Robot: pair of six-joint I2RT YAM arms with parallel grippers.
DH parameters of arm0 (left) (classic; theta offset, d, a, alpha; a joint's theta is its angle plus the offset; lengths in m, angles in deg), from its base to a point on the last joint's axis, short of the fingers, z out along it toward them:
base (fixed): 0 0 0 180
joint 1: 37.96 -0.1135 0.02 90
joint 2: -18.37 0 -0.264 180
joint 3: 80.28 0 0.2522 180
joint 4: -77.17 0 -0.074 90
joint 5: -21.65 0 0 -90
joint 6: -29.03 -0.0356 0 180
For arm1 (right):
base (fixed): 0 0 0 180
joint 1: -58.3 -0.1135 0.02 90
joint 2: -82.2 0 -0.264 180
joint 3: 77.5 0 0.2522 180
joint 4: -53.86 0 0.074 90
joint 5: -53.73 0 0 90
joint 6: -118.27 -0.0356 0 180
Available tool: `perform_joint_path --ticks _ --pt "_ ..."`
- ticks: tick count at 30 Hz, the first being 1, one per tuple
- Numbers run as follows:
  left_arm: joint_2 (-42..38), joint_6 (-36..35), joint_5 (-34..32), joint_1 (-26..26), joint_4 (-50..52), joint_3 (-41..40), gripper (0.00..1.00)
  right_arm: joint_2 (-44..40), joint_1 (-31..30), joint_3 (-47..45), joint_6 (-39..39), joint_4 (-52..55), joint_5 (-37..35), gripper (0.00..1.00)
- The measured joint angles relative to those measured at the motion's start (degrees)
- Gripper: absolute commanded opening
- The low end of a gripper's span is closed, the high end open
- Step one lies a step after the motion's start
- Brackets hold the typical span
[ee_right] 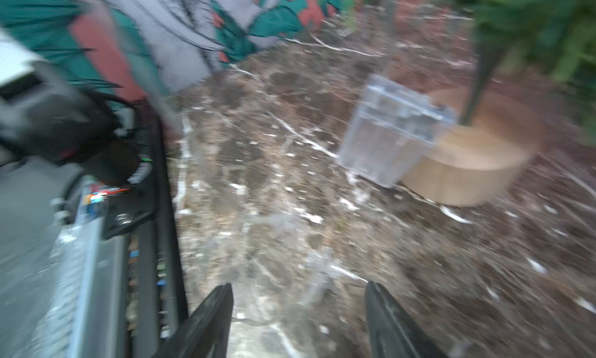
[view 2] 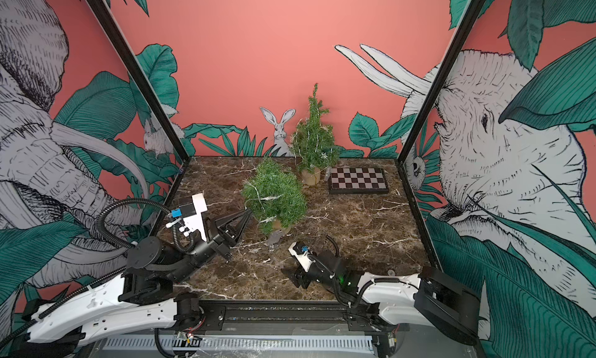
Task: Wrap string light around the christmas tree
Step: Wrap the light string around the Christmas tree.
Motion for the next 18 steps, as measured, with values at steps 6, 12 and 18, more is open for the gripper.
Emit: perform_joint_path --ticks 6,12,18 --pt "-0.3 0.2 -0.8 0.0 0.0 0.0 0.0 4.6 -3.9 0.6 2.6 -3.7 1.4 0.74" --pt "-0.5 0.4 -1.5 0.0 0.0 0.0 0.0 13.3 -5.9 1.0 3.9 -9.3 -1.5 0.7" --pt "-0.7 0.5 -2.2 0.0 0.0 0.0 0.0 22.9 -6.8 4.2 5.0 -15.5 -3.6 0.52"
